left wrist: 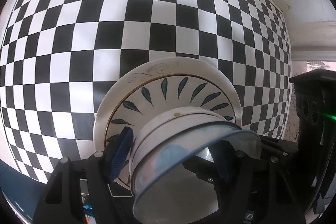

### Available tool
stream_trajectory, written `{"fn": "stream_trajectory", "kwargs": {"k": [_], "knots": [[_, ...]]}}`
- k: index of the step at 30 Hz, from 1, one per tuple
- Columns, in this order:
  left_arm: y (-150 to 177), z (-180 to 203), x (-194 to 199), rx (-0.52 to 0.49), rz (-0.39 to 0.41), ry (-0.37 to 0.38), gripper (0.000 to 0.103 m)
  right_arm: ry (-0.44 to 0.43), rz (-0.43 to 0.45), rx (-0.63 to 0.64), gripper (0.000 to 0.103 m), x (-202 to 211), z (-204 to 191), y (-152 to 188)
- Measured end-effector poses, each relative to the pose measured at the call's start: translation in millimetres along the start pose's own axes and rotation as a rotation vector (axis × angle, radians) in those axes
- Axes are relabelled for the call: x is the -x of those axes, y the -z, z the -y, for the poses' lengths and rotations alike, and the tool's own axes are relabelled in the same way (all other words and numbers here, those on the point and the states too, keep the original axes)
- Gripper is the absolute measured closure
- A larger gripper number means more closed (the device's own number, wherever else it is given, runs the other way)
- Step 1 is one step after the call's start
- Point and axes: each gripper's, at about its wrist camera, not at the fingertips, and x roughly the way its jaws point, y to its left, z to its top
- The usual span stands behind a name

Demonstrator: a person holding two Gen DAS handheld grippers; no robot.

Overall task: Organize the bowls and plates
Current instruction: 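Lower the bowl stack onto the plate center and open both grippers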

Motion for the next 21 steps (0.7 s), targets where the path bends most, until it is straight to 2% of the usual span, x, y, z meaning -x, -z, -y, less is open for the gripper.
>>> {"fn": "stream_trajectory", "kwargs": {"k": [4, 8, 11, 12, 21], "knots": [[1, 3, 2, -0.006, 0.016, -0.023, 0.033, 0.007, -0.003, 0.015, 0.043, 1, -4, 1], [2, 3, 4, -0.006, 0.031, -0.040, 0.033, 0.024, 0.007, 0.039, 0.020, 5, -11, 3], [2, 3, 6, 0.002, 0.043, -0.063, 0.026, 0.035, 0.014, 0.052, 0.020, 9, -14, 3], [2, 2, 6, 0.003, 0.042, -0.067, 0.020, 0.040, 0.017, 0.055, 0.020, 10, -15, 3], [8, 1, 14, 0.002, 0.054, -0.068, 0.020, 0.097, 0.061, 0.084, 0.019, 26, -24, 8]]}}
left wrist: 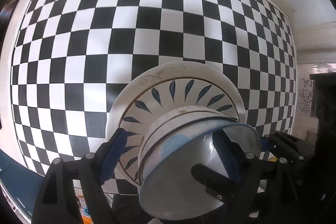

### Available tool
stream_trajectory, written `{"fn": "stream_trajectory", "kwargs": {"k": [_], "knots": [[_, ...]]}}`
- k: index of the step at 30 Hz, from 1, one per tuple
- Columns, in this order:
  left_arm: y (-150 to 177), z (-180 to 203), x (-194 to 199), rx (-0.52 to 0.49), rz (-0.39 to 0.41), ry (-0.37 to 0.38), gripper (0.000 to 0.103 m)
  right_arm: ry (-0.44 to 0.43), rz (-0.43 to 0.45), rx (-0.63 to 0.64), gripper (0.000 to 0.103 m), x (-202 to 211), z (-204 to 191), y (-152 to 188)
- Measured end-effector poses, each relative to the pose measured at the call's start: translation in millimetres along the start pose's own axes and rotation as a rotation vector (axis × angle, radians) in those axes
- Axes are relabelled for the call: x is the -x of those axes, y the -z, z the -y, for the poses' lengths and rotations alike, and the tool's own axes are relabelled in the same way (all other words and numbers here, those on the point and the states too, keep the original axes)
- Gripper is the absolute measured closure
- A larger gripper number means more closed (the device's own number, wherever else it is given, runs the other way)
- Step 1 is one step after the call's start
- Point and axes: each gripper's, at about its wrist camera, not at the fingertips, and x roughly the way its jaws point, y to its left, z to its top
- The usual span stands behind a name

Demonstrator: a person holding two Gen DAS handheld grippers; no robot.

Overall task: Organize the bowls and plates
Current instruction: 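Lower the bowl stack onto the plate center and open both grippers, then raise both open grippers up and away from the stacked dishes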

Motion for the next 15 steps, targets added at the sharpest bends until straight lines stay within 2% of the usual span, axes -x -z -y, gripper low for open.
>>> {"fn": "stream_trajectory", "kwargs": {"k": [5, 15], "knots": [[8, -1, 16, -0.005, 0.056, -0.036, 0.020, 0.071, 0.057, 0.042, 0.019, 21, -11, 12], [41, 8, 82, -0.045, 0.283, -0.158, 0.020, 0.195, 0.221, 0.079, 0.019, 82, -28, 49]]}}
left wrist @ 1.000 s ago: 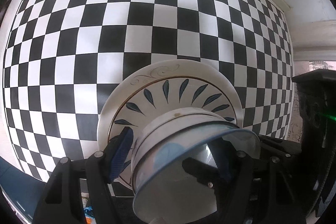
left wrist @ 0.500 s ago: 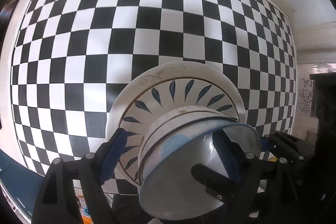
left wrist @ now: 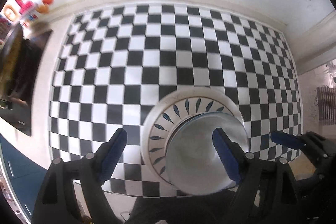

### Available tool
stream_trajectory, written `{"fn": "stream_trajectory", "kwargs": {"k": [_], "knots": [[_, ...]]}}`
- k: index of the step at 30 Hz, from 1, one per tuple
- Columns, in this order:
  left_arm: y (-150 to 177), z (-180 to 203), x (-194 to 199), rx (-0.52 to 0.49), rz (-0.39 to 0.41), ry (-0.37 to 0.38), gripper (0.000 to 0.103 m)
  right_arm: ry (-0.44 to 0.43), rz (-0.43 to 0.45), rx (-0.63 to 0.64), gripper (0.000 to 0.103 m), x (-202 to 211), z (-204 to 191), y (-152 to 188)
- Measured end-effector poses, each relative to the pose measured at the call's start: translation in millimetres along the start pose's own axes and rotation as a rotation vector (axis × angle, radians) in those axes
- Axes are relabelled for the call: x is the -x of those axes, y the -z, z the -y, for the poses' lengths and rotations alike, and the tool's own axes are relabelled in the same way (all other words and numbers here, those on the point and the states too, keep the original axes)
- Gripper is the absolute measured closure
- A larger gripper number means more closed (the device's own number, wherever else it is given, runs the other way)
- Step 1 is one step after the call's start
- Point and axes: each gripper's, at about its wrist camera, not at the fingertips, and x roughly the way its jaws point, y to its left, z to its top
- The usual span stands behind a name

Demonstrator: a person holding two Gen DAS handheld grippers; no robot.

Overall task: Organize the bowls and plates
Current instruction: 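Raise both open grippers up and away from the stacked dishes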

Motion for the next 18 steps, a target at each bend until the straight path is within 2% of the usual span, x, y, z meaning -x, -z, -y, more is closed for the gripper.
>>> {"fn": "stream_trajectory", "kwargs": {"k": [2, 5, 6, 10, 14, 18], "knots": [[4, 0, 14, -0.005, 0.041, -0.019, 0.020, 0.021, 0.030, 0.003, 0.018, 11, -3, 5], [10, 0, 33, -0.012, 0.093, -0.030, 0.020, 0.057, 0.082, -0.001, 0.005, 29, -8, 13], [12, -2, 39, -0.013, 0.107, -0.029, 0.020, 0.070, 0.101, -0.002, 0.004, 36, -10, 16], [16, -4, 64, 0.000, 0.181, -0.017, 0.020, 0.108, 0.177, -0.033, 0.004, 64, -12, 31], [22, -1, 88, -0.039, 0.260, -0.045, 0.020, 0.133, 0.241, -0.071, 0.004, 88, -14, 41], [25, 0, 99, -0.058, 0.284, -0.042, 0.020, 0.189, 0.312, -0.096, 0.003, 111, -20, 51]]}}
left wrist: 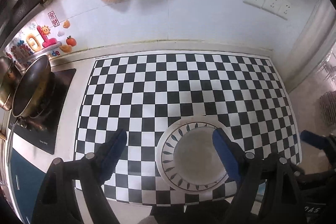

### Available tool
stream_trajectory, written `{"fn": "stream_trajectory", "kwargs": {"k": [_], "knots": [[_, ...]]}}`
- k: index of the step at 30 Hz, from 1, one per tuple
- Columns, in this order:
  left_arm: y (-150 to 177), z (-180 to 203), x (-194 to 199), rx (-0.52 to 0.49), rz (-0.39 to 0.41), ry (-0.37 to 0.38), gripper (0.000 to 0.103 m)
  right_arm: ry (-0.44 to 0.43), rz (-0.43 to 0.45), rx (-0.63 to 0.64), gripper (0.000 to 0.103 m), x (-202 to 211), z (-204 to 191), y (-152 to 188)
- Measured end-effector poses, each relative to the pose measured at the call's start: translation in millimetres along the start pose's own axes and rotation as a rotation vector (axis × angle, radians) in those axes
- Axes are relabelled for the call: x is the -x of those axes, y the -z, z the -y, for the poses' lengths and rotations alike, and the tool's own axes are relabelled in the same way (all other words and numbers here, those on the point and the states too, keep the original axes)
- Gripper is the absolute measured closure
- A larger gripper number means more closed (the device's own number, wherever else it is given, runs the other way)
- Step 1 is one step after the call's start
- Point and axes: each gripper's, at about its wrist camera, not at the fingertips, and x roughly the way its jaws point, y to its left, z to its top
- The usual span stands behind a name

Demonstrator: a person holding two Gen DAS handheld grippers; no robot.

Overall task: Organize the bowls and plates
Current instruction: 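Raise both open grippers up and away from the stacked dishes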

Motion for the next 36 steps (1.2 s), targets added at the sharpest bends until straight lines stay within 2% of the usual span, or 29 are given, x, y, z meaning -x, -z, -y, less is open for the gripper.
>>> {"fn": "stream_trajectory", "kwargs": {"k": [3, 4, 8, 16, 20, 32, 36], "knots": [[6, 5, 6, -0.020, 0.004, 0.013, 0.008, 0.029, 0.050, -0.028, 0.003, 19, -1, 2], [8, 5, 9, -0.026, 0.008, 0.021, 0.007, 0.036, 0.066, -0.040, 0.003, 26, -2, 4], [14, 7, 23, -0.030, 0.034, 0.021, 0.007, 0.057, 0.104, -0.062, 0.003, 44, -2, 10], [21, 11, 72, -0.002, 0.148, 0.020, 0.005, 0.087, 0.212, -0.043, 0.000, 91, -7, 30], [30, 18, 98, 0.011, 0.199, 0.010, 0.005, 0.075, 0.264, -0.030, 0.000, 116, -7, 42], [79, 35, 171, 0.051, 0.283, -0.073, 0.005, 0.079, 0.361, 0.011, 0.000, 186, 2, 92], [99, 35, 196, 0.052, 0.306, -0.079, 0.005, 0.087, 0.386, 0.012, 0.000, 211, -2, 114]]}}
